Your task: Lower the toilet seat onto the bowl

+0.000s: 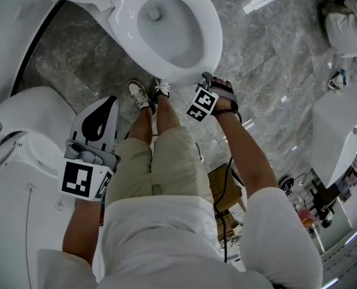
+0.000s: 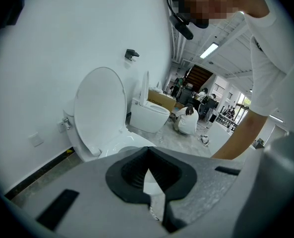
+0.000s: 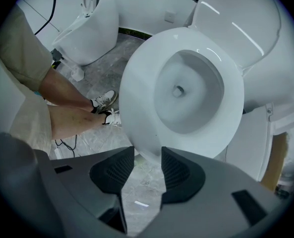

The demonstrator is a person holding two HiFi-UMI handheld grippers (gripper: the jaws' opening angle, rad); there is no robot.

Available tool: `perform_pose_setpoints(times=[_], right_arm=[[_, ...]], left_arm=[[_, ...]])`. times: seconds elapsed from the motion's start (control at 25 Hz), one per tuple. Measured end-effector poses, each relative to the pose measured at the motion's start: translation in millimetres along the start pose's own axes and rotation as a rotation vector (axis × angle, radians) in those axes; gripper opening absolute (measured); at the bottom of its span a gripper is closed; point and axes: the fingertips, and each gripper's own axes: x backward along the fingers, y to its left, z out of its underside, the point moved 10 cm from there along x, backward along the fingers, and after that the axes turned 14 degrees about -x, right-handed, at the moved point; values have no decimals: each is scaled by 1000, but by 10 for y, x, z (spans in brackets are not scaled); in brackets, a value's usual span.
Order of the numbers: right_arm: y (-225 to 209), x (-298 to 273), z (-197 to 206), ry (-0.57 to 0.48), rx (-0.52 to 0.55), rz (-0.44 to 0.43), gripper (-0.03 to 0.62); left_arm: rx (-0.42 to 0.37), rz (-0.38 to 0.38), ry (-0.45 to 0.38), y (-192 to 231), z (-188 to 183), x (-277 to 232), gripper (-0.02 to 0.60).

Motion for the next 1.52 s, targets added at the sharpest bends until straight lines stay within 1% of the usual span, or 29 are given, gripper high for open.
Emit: perform_pose_setpoints(times=[0.08,0.28,0.44,0.56,0.64,0.76,0.96,1.04,1.28,1.4,1.52], right_arm=[[43,76,14,-10,-26,22,129],[-59,373,31,-103,-161,57,96],[-184,656,25,-153,-225,91,20],[-255,907,-5,-189,-294,87,2],[-257,1136,0,-210,-345,71,0],[-321,1481,11,-249,-449,44,0],[-521,2055,-153,-364,-707,-25,-2],[-575,2299,-209,-420,-779,-40,-2],[-945,2937,-380,-588,-863,-10,-2],[-1052,3264,-388,-668,-914,-25,-3],[-1151,3601,-452,-771,-943,-33,-3]], left_arm=[[-10,-5,-11,-3,-68,47,-6],[-30,-21,-51,-19,-251,127,-6],[-40,-33,-73,-76,-345,177,-6],[-30,-49,-82,-120,-436,260,-6],[-24,-65,-107,-174,-597,394,-6],[-59,-76,-157,-231,-917,580,-6],[-101,-125,-205,-145,-1264,916,-6],[-113,-145,-221,-123,-1359,1060,-6],[-150,-202,-291,-9,-1685,1352,-6],[-171,-232,-325,27,-1834,1531,-6],[-181,-268,-359,93,-1930,1715,-6]])
